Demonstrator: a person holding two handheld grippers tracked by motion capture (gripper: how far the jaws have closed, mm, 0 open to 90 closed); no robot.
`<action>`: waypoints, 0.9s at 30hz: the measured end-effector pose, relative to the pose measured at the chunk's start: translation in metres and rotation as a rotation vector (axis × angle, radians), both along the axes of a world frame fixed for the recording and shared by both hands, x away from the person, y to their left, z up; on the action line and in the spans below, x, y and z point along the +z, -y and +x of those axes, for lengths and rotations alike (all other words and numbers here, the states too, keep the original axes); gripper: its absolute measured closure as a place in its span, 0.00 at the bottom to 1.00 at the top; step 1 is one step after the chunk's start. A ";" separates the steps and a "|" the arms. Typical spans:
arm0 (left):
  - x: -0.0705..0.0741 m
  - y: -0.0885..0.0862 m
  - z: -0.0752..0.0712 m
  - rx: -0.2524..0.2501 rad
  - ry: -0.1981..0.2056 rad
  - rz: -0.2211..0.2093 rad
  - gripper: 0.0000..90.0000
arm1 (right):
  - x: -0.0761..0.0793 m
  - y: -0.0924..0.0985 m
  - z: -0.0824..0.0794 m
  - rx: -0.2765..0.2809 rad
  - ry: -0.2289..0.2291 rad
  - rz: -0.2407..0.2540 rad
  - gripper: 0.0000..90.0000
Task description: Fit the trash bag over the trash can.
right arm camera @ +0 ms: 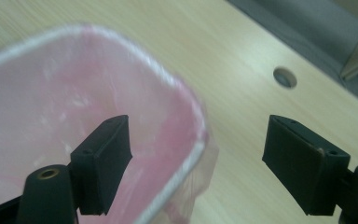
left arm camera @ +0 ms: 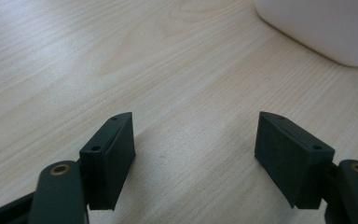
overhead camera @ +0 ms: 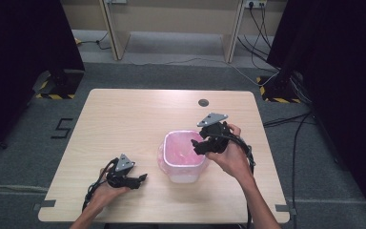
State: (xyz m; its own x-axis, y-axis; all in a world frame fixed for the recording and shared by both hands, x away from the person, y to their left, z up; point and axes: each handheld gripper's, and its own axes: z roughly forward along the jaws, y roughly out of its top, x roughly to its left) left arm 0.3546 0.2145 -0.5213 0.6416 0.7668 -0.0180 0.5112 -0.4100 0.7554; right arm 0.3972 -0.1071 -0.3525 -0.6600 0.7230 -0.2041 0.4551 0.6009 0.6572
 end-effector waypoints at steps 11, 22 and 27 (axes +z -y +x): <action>0.000 0.000 0.000 0.003 0.000 0.001 0.31 | -0.033 -0.006 0.004 -0.040 -0.117 -0.073 0.23; 0.000 0.000 0.000 0.000 0.004 -0.002 0.31 | -0.008 0.014 0.001 -0.014 -0.013 0.211 0.24; -0.001 0.000 0.000 0.001 0.005 -0.003 0.30 | 0.001 0.039 0.003 -0.096 0.067 0.299 0.23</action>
State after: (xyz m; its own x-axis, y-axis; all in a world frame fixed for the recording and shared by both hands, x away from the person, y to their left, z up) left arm 0.3541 0.2145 -0.5220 0.6406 0.7677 -0.0170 0.5076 -0.4068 0.7595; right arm 0.4001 -0.1457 -0.3513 -0.5780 0.8159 -0.0140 0.4501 0.3331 0.8285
